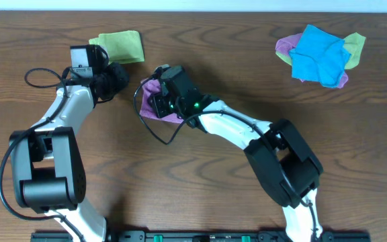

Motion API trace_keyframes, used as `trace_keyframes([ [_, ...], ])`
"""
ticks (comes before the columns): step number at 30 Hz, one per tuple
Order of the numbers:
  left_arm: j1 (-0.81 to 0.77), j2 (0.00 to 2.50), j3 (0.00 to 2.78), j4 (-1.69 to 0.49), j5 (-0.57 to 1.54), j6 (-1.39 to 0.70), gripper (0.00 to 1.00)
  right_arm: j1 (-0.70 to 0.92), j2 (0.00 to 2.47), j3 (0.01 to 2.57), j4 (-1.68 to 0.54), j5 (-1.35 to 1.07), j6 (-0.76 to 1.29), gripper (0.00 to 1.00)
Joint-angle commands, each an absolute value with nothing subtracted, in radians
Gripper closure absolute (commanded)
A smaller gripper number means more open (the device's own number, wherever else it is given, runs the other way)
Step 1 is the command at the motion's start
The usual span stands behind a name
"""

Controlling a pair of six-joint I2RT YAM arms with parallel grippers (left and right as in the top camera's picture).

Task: Fold the cloth
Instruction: 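Open both grippers and lift away from the folded purple cloth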

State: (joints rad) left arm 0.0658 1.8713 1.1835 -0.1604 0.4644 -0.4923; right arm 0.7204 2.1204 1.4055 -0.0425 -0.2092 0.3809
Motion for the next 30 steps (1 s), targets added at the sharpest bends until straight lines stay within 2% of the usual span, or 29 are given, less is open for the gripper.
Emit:
trace_keyframes([
  [1,0.073,1.847,1.208,-0.161,0.464,-0.471,0.94,0.741,2.133,1.429,-0.046,-0.241,0.361,0.56],
  [12,0.088,1.845,1.208,-0.157,0.464,-0.471,0.94,0.740,2.131,1.440,-0.048,-0.318,0.356,0.50],
  [14,0.103,1.835,1.208,-0.157,0.464,-0.470,0.94,0.727,2.115,1.454,-0.072,-0.305,0.339,0.33],
  [17,0.119,1.813,1.208,-0.157,0.464,-0.470,0.92,0.706,2.083,1.463,-0.112,-0.277,0.315,0.23],
  [19,0.126,1.799,1.208,-0.161,0.464,-0.470,0.80,0.687,2.054,1.463,-0.142,-0.281,0.312,0.05],
  [20,0.129,1.792,1.208,-0.167,0.464,-0.470,0.76,0.679,2.039,1.463,-0.160,-0.282,0.306,0.01],
  [23,0.131,1.771,1.208,-0.189,0.464,-0.469,0.68,0.659,1.985,1.463,-0.226,-0.281,0.260,0.01],
  [25,0.131,1.758,1.208,-0.209,0.465,-0.467,0.59,0.639,1.936,1.463,-0.275,-0.281,0.250,0.01],
  [27,0.131,1.751,1.208,-0.229,0.473,-0.467,0.40,0.620,1.894,1.463,-0.317,-0.281,0.249,0.01],
  [29,0.131,1.745,1.208,-0.255,0.488,-0.467,0.13,0.596,1.841,1.463,-0.382,-0.281,0.249,0.01],
  [30,0.131,1.743,1.208,-0.274,0.503,-0.468,0.05,0.580,1.807,1.463,-0.426,-0.281,0.243,0.01],
])
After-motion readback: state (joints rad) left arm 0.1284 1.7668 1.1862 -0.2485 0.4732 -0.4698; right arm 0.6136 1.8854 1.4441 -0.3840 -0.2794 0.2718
